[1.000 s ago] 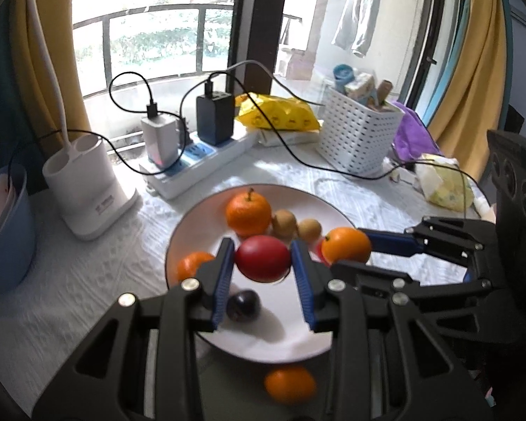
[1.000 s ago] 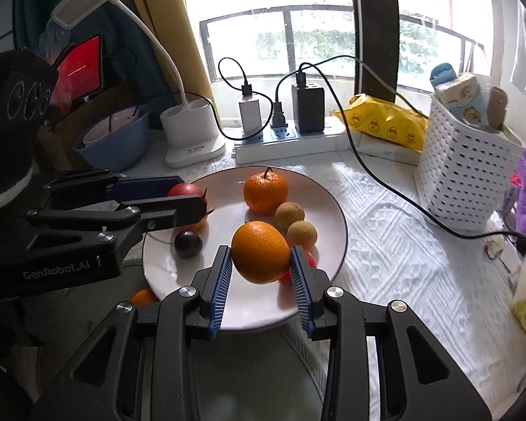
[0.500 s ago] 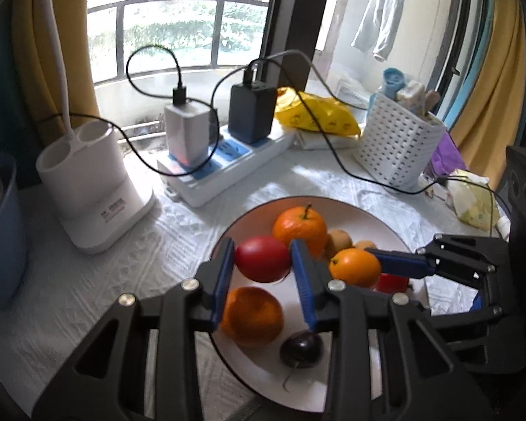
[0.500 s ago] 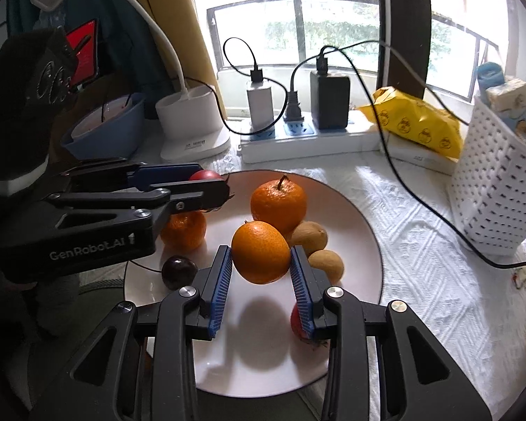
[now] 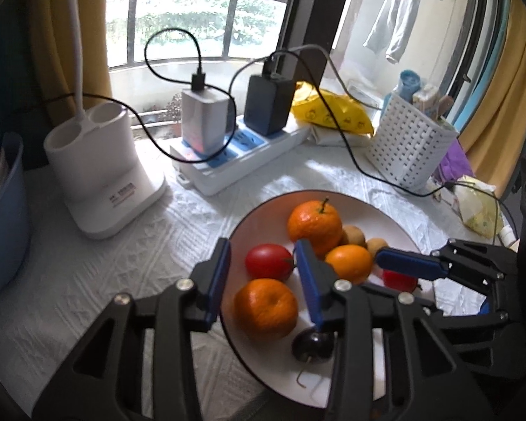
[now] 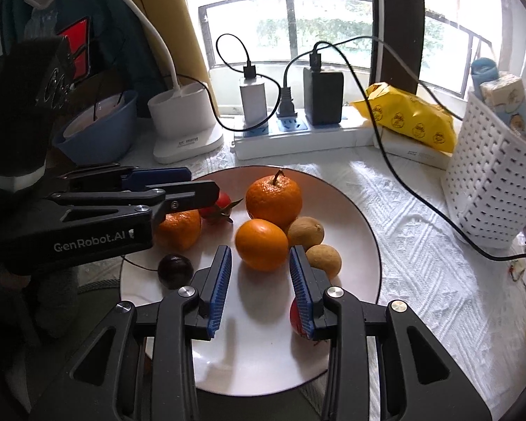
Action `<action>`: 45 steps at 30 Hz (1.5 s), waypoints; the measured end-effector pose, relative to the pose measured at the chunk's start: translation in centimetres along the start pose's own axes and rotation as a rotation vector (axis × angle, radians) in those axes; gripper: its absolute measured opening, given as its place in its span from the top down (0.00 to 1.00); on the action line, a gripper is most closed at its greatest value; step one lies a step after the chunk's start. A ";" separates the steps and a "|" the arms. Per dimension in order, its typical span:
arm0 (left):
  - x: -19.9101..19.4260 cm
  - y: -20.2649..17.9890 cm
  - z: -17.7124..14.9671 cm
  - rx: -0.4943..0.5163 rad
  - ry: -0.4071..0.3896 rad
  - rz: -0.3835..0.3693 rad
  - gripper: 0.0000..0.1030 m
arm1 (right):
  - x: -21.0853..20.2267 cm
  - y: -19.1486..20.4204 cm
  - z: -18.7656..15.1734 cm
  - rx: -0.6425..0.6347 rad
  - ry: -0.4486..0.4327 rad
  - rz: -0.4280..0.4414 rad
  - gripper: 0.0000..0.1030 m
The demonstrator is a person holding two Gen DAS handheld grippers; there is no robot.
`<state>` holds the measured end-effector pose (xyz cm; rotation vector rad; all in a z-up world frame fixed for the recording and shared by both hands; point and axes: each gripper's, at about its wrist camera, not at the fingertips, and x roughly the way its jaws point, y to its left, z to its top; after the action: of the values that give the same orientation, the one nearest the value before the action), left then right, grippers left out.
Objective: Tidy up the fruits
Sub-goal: 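Open the left tool over the plate while the right tool releases the orange there, then withdraw both tools toward the dark plum and small mandarin on the mat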
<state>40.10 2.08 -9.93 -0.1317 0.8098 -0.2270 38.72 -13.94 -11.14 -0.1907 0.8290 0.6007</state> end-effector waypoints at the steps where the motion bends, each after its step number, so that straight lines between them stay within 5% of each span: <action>1: -0.3 0.0 0.0 0.000 -0.006 0.000 0.60 | -0.3 0.1 0.0 0.001 -0.003 -0.003 0.65; 24: -10.6 -2.0 -4.7 0.015 -0.111 0.001 0.60 | -8.3 5.0 -2.3 -0.030 -0.079 -0.035 0.65; 45: -13.4 -5.3 -10.5 0.046 -0.091 0.006 0.59 | -12.2 6.0 -6.7 -0.003 -0.103 -0.023 0.65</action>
<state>22.71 0.03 -6.64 -0.0958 0.7137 -0.2323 24.69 -16.85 -6.19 -0.1708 0.7259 0.5849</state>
